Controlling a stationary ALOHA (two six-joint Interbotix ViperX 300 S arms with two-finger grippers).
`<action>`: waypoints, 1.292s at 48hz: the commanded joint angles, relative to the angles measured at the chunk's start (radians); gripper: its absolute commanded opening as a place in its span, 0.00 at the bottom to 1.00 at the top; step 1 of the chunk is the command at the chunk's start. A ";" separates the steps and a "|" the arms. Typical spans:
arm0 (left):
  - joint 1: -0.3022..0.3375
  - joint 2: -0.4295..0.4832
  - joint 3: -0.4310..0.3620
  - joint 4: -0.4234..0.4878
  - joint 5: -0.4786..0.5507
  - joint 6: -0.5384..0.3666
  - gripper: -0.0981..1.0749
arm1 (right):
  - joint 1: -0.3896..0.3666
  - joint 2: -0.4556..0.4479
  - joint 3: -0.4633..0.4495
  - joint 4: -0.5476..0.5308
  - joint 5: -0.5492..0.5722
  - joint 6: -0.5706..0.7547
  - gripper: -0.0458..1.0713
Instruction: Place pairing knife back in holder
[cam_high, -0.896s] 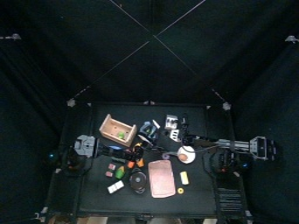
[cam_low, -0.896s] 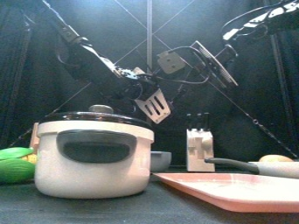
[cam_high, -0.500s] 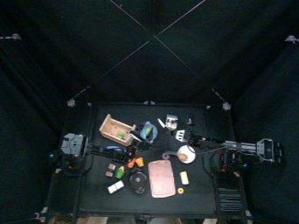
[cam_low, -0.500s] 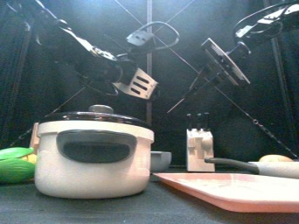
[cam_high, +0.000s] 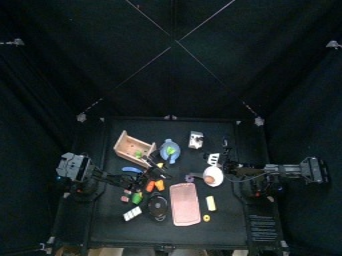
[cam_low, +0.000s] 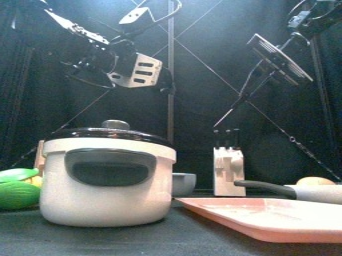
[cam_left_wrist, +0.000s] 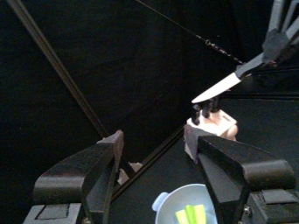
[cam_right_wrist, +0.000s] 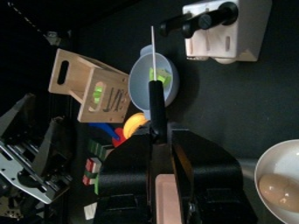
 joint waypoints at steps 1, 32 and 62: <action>-0.008 -0.038 0.008 -0.009 0.000 -0.052 0.87 | 0.014 -0.009 -0.018 0.020 0.018 -0.023 0.40; 0.003 -0.242 0.193 0.202 0.359 -0.264 0.87 | -0.038 -0.008 -0.109 0.259 0.199 -0.370 0.40; 0.071 -0.376 0.334 0.565 0.454 -0.640 0.87 | -0.161 0.061 -0.196 0.442 0.339 -0.637 0.40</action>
